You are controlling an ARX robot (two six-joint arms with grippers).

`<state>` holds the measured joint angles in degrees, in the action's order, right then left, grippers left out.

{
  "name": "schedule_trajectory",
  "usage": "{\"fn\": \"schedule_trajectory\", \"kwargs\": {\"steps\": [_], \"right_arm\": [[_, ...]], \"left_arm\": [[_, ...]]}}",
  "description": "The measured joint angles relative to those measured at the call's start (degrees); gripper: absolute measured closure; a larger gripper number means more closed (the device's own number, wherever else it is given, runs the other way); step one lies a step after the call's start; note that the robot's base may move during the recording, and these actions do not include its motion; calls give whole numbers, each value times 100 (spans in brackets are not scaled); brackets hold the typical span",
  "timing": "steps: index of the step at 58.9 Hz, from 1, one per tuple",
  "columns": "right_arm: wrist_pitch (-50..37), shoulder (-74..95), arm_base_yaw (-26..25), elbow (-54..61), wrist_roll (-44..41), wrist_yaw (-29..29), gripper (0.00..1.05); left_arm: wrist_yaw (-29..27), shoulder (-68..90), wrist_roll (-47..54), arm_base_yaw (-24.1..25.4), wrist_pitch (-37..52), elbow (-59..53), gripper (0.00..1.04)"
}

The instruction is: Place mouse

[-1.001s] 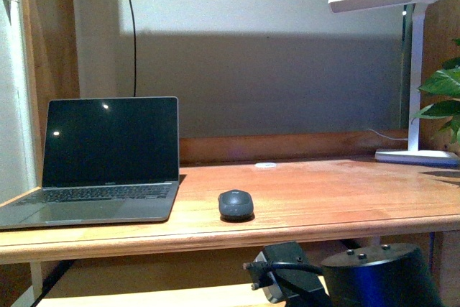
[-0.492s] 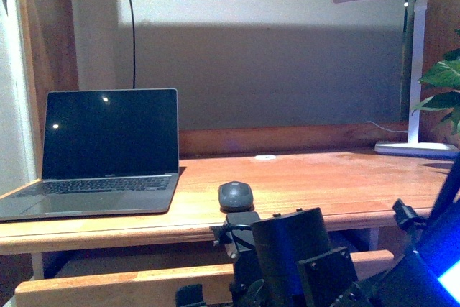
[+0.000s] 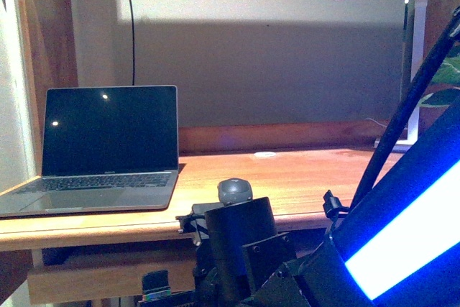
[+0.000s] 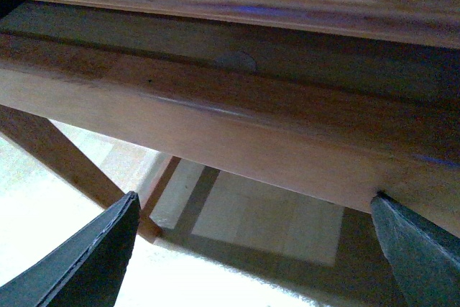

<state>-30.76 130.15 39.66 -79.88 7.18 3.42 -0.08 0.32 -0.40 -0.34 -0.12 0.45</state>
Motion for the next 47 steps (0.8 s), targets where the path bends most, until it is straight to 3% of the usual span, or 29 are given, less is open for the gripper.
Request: {"fn": "schedule_trajectory", "kwargs": {"steps": [10,20,37,47], "right_arm": [[-221,-127,-37,245,68,-44,7],[-579,-1165,-251,1392,61,-157,7],[-909,-4577,-619,4522,85,-442,7],[-195,-6697,-804,5783,284,-549,7]], "left_arm": [[2,0,-2,0,0,0,8],[0,0,-2,0,0,0,8],[2,0,-2,0,0,0,8],[2,0,0,0,0,0,8]]}}
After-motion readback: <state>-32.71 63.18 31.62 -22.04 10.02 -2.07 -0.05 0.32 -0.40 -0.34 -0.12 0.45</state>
